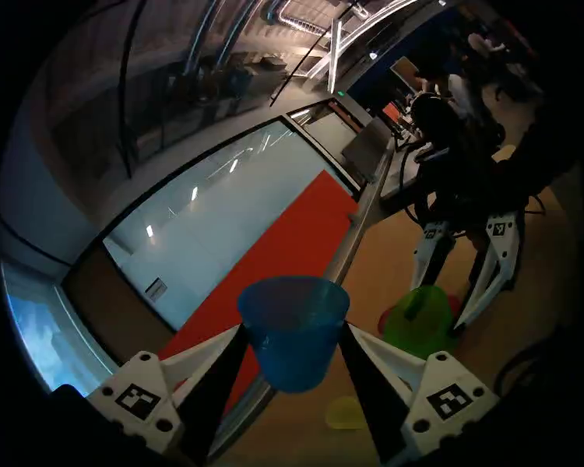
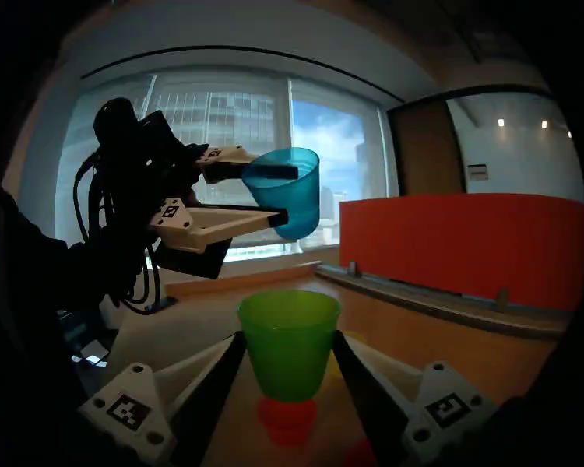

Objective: Pour water

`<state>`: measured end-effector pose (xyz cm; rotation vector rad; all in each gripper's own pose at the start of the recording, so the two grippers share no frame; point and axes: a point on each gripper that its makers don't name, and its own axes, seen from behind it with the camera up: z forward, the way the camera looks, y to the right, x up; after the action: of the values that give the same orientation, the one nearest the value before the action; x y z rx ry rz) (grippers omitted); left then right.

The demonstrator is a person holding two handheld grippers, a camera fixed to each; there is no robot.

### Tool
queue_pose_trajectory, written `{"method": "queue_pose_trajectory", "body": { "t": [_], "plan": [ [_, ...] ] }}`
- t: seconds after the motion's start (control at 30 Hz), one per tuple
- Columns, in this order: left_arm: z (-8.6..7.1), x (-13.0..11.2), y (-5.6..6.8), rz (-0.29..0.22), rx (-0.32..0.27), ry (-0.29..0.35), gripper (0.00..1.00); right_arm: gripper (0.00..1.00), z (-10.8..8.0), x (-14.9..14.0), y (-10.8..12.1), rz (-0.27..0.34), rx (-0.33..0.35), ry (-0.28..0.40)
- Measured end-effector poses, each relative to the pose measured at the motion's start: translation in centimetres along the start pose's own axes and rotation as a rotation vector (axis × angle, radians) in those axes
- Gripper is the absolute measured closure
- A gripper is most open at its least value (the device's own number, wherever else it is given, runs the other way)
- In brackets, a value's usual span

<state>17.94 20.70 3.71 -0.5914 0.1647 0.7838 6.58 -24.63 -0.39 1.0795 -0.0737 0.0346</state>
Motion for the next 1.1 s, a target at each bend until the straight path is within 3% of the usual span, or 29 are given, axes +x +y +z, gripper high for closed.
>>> {"method": "queue_pose_trajectory", "body": {
  "t": [1.1],
  "plan": [
    [0.2, 1.0, 0.0, 0.212, 0.043, -0.016, 0.19, 0.15, 0.5, 0.6, -0.1, -0.007, 0.005, 0.0]
  ]
}}
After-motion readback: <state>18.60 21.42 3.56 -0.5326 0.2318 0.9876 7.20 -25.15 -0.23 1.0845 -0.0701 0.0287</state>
